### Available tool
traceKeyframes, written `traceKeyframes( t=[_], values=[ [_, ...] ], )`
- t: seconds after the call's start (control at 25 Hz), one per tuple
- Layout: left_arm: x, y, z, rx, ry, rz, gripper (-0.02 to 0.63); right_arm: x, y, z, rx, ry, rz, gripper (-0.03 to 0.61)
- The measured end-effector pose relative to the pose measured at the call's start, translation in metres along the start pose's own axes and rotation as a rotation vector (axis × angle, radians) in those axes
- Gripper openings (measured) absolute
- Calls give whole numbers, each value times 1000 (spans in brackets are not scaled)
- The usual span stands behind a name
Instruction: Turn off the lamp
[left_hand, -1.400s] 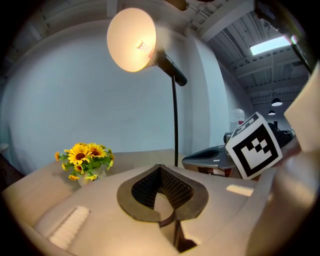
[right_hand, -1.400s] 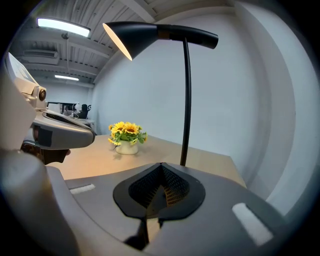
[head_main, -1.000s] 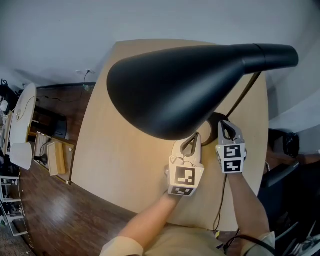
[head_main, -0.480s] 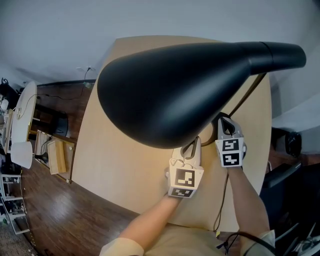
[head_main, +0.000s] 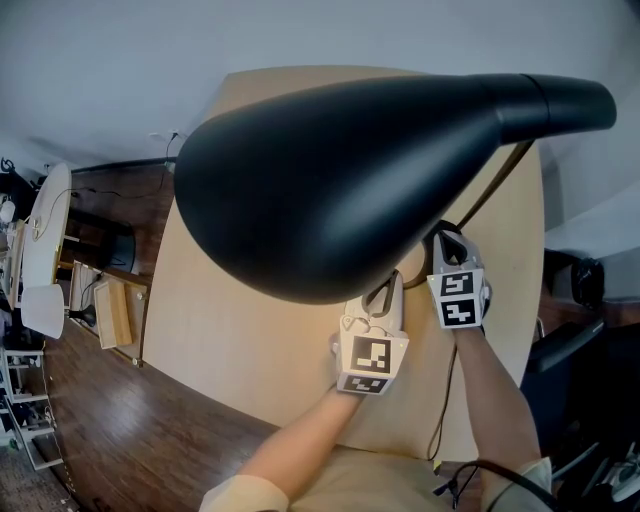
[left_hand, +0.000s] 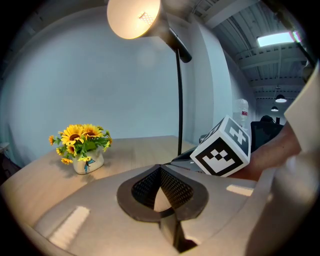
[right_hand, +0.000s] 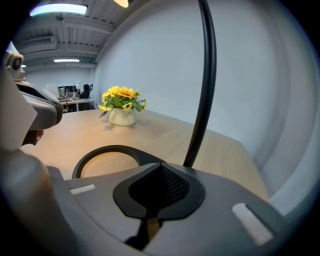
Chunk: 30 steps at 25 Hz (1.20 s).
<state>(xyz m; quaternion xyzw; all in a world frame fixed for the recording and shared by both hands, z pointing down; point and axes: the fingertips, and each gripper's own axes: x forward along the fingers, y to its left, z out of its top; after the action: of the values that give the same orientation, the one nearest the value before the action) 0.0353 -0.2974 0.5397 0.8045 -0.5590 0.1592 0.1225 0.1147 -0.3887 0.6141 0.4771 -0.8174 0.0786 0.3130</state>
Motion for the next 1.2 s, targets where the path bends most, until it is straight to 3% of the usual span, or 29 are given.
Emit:
traceKeyframes(
  t=[1.0,1.2],
  values=[
    [-12,8,13,19,-17,22,-14,1,-1,0,50,50,-5,-3],
    [-16,7,17,24,-24,22,-12,-7,-3,8,63,21,-12,-2]
  ],
)
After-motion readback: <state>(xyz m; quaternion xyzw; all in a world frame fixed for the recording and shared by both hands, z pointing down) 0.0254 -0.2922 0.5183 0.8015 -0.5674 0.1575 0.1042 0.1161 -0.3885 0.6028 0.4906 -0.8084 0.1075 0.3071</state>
